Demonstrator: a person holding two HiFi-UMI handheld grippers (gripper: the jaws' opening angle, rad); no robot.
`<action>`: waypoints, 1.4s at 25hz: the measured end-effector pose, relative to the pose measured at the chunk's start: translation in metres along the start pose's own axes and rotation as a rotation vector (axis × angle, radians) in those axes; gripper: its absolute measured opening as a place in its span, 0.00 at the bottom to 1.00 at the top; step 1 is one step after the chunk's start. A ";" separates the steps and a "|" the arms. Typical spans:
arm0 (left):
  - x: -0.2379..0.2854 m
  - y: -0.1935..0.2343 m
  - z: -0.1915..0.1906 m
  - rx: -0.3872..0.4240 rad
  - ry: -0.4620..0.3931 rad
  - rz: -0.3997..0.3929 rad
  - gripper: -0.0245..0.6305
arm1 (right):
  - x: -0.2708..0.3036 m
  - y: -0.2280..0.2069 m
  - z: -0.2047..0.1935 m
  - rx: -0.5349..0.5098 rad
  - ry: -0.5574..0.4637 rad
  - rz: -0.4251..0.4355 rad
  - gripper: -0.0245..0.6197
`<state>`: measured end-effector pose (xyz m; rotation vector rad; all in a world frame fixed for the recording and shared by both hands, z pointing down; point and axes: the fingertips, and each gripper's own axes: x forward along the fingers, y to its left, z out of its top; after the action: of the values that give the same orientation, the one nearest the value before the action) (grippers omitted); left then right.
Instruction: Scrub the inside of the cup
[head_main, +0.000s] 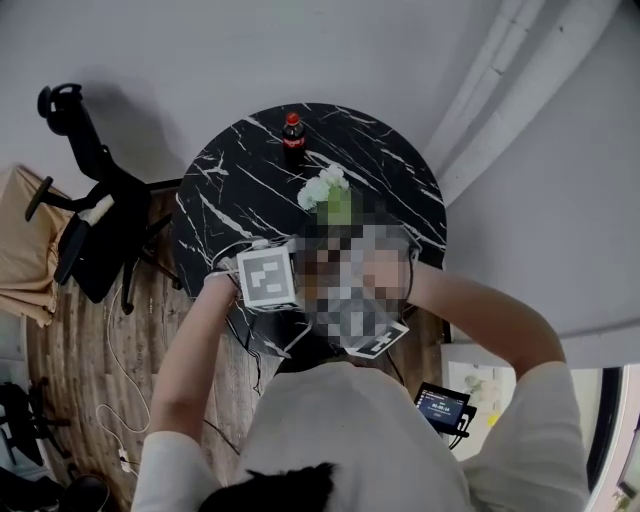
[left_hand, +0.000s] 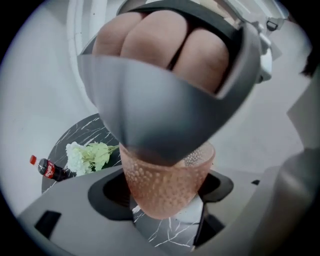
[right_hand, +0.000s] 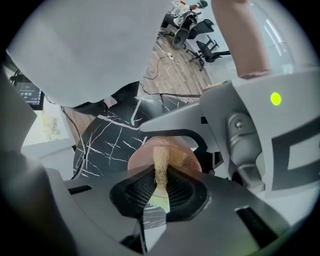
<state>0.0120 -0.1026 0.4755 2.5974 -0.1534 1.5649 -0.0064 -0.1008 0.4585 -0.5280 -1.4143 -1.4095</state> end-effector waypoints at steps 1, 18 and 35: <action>0.000 0.001 -0.002 0.004 0.007 0.012 0.60 | 0.001 0.000 0.000 0.022 0.001 0.005 0.13; 0.001 0.016 -0.002 0.081 -0.008 0.184 0.60 | 0.003 0.002 -0.002 0.419 -0.047 0.095 0.13; 0.004 0.022 -0.011 0.137 0.001 0.278 0.60 | 0.008 0.004 0.007 0.874 -0.240 0.235 0.13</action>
<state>0.0011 -0.1228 0.4846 2.7788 -0.4398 1.7192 -0.0080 -0.0967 0.4691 -0.2712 -1.9091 -0.4543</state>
